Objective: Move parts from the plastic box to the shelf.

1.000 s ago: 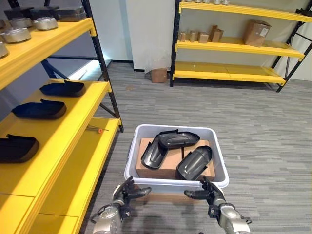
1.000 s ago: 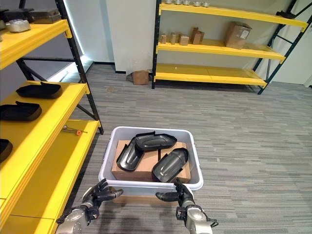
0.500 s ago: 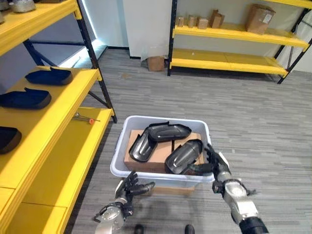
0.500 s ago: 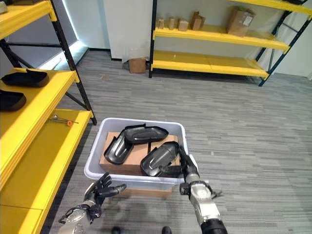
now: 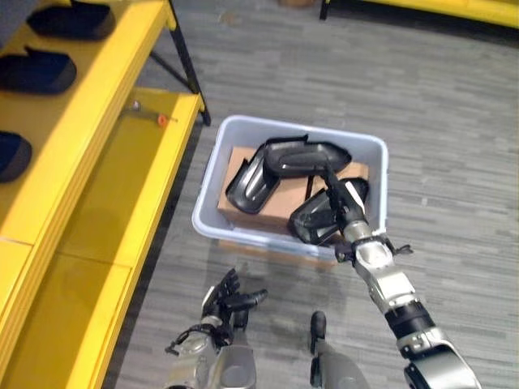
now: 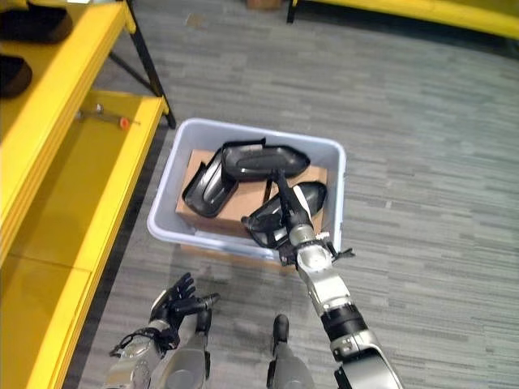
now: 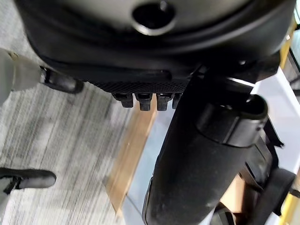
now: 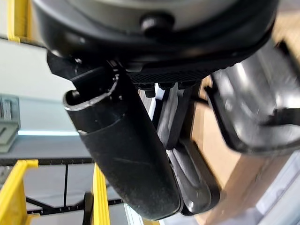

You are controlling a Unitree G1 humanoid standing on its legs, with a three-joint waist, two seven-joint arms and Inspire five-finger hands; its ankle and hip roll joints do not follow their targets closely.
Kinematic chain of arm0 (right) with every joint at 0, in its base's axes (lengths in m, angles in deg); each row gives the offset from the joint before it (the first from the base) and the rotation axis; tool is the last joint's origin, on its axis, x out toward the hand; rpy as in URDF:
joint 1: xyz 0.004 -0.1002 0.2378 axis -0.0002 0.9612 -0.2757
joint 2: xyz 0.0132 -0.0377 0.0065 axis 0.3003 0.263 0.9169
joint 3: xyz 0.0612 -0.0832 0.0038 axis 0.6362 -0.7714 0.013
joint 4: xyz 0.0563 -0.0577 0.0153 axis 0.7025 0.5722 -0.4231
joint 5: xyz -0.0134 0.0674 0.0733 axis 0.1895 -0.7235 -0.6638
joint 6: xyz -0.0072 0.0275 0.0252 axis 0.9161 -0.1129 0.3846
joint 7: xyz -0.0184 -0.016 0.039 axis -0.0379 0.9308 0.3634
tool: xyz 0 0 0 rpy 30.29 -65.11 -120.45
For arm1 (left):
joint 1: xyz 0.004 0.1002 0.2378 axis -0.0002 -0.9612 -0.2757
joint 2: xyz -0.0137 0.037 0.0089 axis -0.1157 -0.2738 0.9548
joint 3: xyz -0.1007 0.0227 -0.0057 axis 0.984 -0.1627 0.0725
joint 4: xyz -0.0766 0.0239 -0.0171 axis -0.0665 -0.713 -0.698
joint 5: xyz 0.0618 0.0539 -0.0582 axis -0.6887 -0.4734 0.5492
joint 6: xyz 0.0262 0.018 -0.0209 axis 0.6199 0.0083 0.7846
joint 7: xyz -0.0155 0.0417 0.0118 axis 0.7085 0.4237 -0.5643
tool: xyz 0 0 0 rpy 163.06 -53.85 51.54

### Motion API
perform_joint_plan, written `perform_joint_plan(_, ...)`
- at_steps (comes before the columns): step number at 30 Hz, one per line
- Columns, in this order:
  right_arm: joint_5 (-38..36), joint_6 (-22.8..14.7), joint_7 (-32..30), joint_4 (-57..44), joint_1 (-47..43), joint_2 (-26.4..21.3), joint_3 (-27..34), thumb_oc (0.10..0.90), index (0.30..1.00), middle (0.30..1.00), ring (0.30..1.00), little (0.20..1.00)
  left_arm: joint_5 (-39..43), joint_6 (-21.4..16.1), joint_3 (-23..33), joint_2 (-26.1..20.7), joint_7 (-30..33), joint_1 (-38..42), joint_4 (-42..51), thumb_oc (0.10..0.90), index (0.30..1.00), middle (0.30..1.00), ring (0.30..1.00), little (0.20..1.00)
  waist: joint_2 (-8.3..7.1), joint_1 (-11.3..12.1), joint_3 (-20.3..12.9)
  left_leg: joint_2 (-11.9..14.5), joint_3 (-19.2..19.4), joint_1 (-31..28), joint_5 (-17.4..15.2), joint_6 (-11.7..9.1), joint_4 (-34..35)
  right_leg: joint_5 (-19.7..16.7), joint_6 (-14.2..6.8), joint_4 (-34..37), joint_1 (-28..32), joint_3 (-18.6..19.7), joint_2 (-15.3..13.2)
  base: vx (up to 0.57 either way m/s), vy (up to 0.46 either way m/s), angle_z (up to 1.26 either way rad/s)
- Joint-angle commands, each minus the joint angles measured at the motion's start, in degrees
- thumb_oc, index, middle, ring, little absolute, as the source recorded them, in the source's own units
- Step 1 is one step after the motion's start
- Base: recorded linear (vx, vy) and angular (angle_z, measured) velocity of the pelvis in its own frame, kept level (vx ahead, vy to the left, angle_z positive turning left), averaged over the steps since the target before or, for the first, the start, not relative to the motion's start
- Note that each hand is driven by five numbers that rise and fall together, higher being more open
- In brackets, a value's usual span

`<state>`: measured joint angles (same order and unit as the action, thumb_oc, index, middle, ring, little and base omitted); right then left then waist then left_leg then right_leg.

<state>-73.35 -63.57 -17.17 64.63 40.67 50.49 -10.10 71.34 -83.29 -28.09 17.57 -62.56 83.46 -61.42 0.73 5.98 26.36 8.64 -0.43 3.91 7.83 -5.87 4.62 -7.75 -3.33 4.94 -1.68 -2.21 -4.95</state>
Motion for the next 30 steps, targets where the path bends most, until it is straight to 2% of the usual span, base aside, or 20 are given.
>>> perform_joint_plan(1,-0.56,-4.07,-4.4,-2.21,-12.15,-0.63,2.72,0.9,1.0,1.0,1.0,1.0,3.09,-3.9,-0.03,-1.4,0.39,1.18,5.36,0.9,1.0,1.0,1.0,1.0,-0.38,-0.15,-0.57,-0.2,1.18,-2.57,-2.19,3.52,-0.06,2.18,3.67,-0.31,2.84,0.16,-5.4,-0.06,0.008,-0.02)
perform_joint_plan(9,-1.65,-3.14,-7.06,1.72,-22.0,-0.95,1.61,0.9,1.0,1.0,1.0,1.0,3.5,-3.66,-0.64,-1.69,0.98,2.74,5.42,0.9,1.0,1.0,1.0,1.0,-0.92,0.43,3.39,-0.01,1.06,-1.5,-1.96,3.15,-0.53,1.99,3.73,0.06,2.34,-0.07,-5.39,-0.01,0.001,0.0)
perform_joint_plan(17,-0.38,-2.06,-9.28,2.22,-27.9,-1.11,0.77,0.9,1.0,1.0,1.0,1.0,3.38,-3.81,-0.9,-1.73,2.14,3.44,5.68,0.9,1.0,1.0,1.0,1.0,-2.22,0.79,3.43,-0.24,0.87,0.89,-1.91,3.08,-0.64,1.89,3.63,0.06,0.53,-0.06,-5.55,0.02,0.037,0.01)
perform_joint_plan(24,-6.31,-2.01,-10.84,8.43,-33.82,0.06,0.46,0.9,1.0,1.0,1.0,1.0,3.78,-3.49,-0.5,-1.72,2.46,2.87,5.85,0.9,1.0,1.0,1.0,1.0,-2.76,1.82,3.43,-0.51,0.9,0.4,-2.18,3.08,0.02,1.85,3.47,0.03,0.75,0.12,-5.93,0.03,0.053,0.01)
perform_joint_plan(30,-7.81,-2.02,-10.63,10.04,-35.95,0.81,-0.5,0.9,1.0,1.0,1.0,1.0,4.16,-3.4,-0.15,-1.82,2.53,2.9,6.02,0.9,1.0,1.0,1.0,1.0,-3.34,2.42,3.43,-0.59,0.93,0.09,-2.39,3.0,-0.2,1.79,3.4,0.05,0.96,0.26,-5.97,0.02,0.042,0.01)
